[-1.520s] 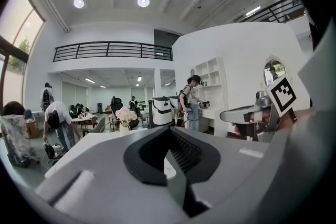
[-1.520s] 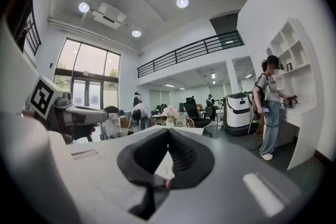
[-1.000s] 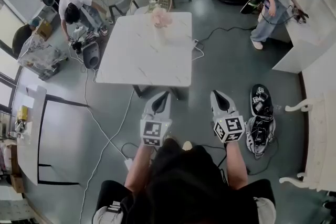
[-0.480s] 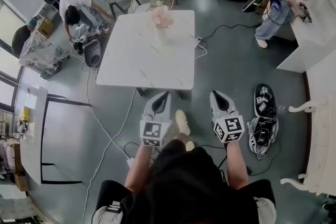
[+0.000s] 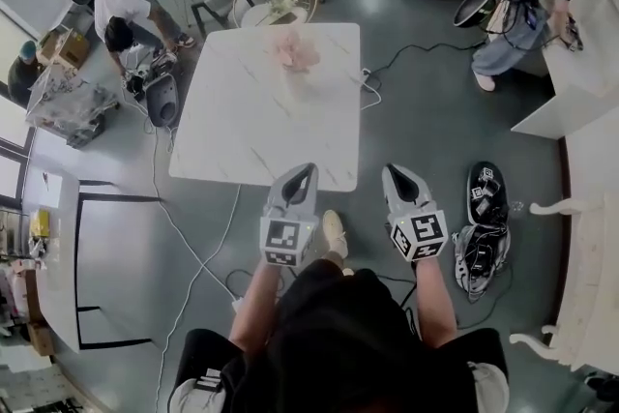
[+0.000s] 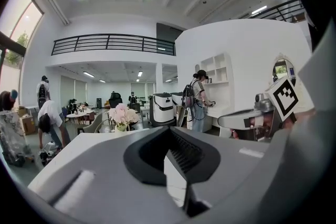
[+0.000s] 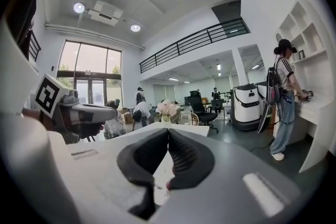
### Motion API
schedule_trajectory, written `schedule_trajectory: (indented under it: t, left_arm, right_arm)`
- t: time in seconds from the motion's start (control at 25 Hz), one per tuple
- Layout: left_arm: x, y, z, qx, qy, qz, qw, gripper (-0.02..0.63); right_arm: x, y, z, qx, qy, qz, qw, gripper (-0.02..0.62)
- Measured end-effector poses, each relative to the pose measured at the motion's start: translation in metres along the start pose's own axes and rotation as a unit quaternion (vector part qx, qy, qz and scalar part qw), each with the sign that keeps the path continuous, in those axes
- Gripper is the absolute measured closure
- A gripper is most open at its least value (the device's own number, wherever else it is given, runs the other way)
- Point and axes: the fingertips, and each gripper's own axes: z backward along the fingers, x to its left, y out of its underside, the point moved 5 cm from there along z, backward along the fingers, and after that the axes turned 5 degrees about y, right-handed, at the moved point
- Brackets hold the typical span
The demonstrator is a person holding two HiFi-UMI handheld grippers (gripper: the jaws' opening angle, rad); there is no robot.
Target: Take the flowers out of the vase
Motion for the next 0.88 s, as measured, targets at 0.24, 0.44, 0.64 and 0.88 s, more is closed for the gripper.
schedule_trajectory:
  t: [0.24, 0.44, 0.64, 0.88]
  left_arm:
    - [0.040, -0.013, -0.042, 0.002, 0.002, 0.001, 1.0000, 0.598]
    - [0.078, -0.013, -0.068, 0.003, -0.003, 0.002, 1.0000, 0.598]
    - [0.110, -0.008, -0.082, 0.007, -0.018, 0.006, 0.9998, 0.598]
    - [0.141, 0.002, -0.080, 0.011, -0.044, 0.019, 0.9988, 0.598]
  right_arm:
    - [-0.012, -0.021, -0.054, -0.002, -0.006, 0.002, 1.000, 0.591]
    - [-0.017, -0.030, -0.099, -0.005, -0.007, 0.004, 1.000, 0.591]
    - [-0.014, -0.034, -0.136, -0.005, -0.019, 0.006, 1.000, 0.591]
    - [-0.001, -0.032, -0.173, 0.007, -0.042, 0.008, 0.999, 0.591]
